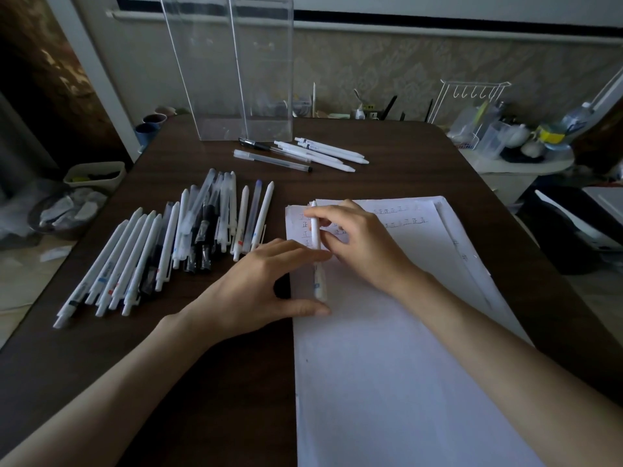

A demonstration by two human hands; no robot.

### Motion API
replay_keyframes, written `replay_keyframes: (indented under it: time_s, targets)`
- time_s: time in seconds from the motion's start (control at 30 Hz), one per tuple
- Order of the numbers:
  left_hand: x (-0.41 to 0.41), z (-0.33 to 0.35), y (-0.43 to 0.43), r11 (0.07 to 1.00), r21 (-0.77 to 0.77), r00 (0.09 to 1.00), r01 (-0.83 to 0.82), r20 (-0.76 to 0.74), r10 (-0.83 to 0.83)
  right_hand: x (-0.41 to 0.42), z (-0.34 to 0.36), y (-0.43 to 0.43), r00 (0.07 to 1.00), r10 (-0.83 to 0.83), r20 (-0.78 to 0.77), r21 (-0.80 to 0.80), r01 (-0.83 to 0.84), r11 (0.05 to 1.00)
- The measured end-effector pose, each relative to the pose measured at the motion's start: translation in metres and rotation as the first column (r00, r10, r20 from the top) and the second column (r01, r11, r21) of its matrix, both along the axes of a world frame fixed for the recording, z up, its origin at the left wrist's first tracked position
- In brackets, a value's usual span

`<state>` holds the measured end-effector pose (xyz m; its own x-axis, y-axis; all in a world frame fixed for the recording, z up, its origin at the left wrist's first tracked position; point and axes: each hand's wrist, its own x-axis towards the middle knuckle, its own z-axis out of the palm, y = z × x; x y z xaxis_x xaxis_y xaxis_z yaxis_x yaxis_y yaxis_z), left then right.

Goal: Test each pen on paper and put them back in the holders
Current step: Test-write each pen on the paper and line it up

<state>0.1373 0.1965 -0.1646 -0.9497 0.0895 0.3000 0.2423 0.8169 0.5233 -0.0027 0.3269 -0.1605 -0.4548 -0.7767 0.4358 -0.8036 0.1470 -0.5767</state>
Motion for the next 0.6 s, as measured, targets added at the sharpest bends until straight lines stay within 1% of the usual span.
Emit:
replay_keyframes:
  time_s: [0.1, 0.2, 0.3, 0.37, 0.43, 0.5, 0.6]
  targets:
    - [-0.001, -0.001, 0.000, 1.000, -0.009, 1.000, -0.013, 0.012, 0.013, 0.000, 0.001, 0.000, 1.000, -0.009, -0.013, -0.009, 0.009, 1.000]
    - [-0.003, -0.005, 0.000, 0.999, -0.033, 0.999, -0.036, -0.022, 0.035, 0.001, 0.001, 0.000, 1.000, -0.005, -0.010, 0.012, 0.005, 1.000]
    - [-0.003, -0.004, -0.002, 0.994, -0.100, 0.995, -0.054, -0.089, 0.045, 0.000, 0.000, 0.000, 0.999, 0.029, 0.019, 0.043, -0.030, 0.999]
    - [-0.002, 0.003, -0.006, 0.982, -0.139, 0.986, -0.132, -0.123, 0.115, -0.002, -0.001, 0.000, 0.998, 0.039, 0.045, 0.057, -0.042, 0.997]
    - [0.000, 0.009, -0.013, 0.948, -0.203, 0.964, -0.247, -0.147, 0.220, -0.005, -0.001, -0.001, 0.997, 0.016, 0.081, 0.060, -0.021, 0.998]
    - [0.003, 0.010, -0.019, 0.907, -0.271, 0.946, -0.323, -0.109, 0.305, -0.008, -0.001, -0.003, 0.994, -0.011, 0.107, 0.064, 0.004, 0.998]
    - [0.005, 0.008, -0.021, 0.872, -0.327, 0.920, -0.364, 0.023, 0.392, -0.020, 0.007, -0.013, 0.996, -0.036, 0.086, 0.096, 0.028, 0.995]
